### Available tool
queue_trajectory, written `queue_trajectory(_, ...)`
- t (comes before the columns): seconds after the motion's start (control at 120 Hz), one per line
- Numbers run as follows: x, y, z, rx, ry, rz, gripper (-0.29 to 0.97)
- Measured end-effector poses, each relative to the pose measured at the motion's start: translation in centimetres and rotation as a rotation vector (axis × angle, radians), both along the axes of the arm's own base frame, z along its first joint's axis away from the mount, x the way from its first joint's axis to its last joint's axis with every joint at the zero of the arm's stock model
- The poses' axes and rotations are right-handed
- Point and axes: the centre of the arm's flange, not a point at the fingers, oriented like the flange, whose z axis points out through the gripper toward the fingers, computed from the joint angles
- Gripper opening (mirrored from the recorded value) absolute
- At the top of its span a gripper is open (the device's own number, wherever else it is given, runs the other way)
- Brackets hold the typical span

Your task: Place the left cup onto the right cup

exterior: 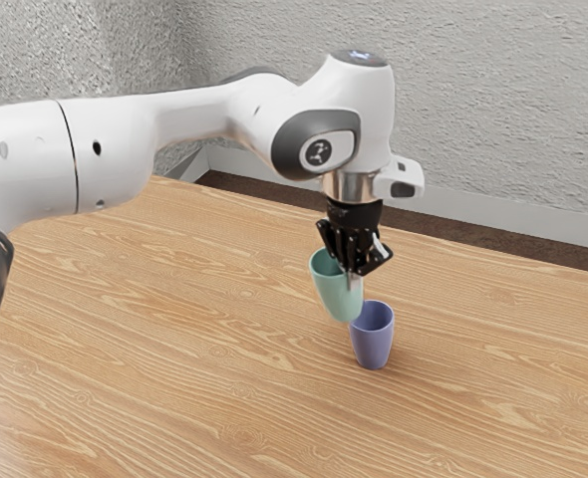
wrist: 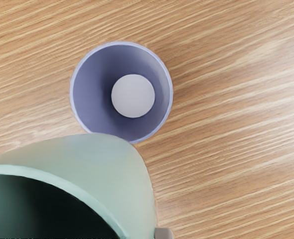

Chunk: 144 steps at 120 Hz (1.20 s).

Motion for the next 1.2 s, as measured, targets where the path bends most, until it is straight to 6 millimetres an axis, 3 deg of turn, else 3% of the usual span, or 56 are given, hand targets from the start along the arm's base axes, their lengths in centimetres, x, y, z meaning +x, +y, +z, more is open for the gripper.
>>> queue_trajectory(0.317,2.9,0.1,0.3,0.001,-0.021,0.024,-0.1)
queue_trajectory(0.717,1.9,-2.4,-0.9,0.012,0.012,-0.007,-0.1)
queue_trajectory(1.0,2.1,-2.2,-1.5,0.018,0.019,0.001,-0.1)
queue_trajectory(1.2,3.8,-1.7,-1.6,0.016,0.001,0.015,-0.1)
